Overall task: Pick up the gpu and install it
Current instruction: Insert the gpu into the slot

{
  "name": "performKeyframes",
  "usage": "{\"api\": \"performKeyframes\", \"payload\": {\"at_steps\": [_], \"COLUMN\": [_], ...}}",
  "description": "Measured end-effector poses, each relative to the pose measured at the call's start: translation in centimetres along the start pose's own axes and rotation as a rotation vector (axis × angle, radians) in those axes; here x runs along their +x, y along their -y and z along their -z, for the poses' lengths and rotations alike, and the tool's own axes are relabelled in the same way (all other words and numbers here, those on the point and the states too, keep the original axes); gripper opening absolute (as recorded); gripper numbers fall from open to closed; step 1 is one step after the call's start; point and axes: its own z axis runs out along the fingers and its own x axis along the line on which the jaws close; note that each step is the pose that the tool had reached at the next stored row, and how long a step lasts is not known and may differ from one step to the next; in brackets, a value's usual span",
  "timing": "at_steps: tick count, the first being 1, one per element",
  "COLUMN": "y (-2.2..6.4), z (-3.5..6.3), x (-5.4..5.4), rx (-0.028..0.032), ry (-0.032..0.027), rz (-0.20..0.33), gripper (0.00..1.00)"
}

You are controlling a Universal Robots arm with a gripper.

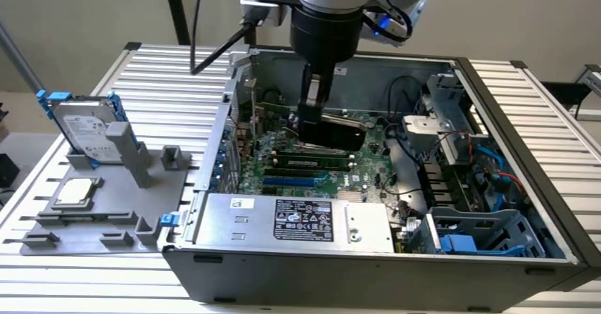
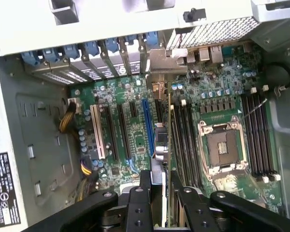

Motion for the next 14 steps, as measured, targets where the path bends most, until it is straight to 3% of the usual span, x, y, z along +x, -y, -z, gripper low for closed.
{"api": "performKeyframes", "payload": {"at_steps": [5, 14], "y": [-1.29, -1.33], "z": [-0.78, -1.53], "x": [0.4, 1.0], "rx": [0.0063, 0.0035], "ry": [0.0012, -0.0007], "rz": [0.005, 0.080], "gripper": [0.27, 0.27]}}
